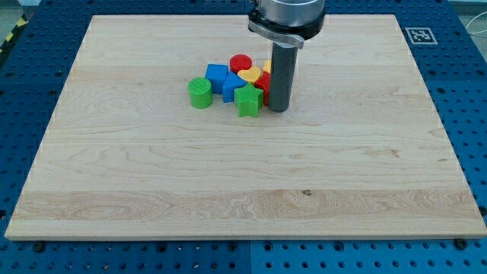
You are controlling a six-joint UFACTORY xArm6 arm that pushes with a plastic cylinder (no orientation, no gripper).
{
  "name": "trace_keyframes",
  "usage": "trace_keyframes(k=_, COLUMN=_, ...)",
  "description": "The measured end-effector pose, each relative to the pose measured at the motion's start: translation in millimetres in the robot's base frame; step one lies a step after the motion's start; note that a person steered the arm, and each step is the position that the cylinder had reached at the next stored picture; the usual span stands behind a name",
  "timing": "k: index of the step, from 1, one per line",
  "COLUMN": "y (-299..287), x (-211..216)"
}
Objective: Nudge the green circle and the blue cube up a bit
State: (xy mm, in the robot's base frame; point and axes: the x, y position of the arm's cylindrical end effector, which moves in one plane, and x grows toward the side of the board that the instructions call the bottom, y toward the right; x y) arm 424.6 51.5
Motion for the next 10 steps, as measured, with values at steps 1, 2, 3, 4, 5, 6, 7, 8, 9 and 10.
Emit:
trace_keyframes(k=1, y=4.0, x=0.9)
trace_keyframes(k=2, y=6.1, x=23.5)
trace_keyframes(k=3, y=-11.0, x=50.9)
trace_keyframes(k=4, y=-72.4, x=54.0)
trace_keyframes(k=5, y=-105.1, x=44.7)
trace_keyframes(k=6, y=-132.4, x=36.7)
trace_keyframes(k=7, y=-137.5, x=19.1)
trace_keyframes(k=8, y=-125.0, x=5.1)
trace_keyframes(k=9, y=-113.5, x=-4.3)
trace_keyframes(k=10, y=-110.4, x=-9.1)
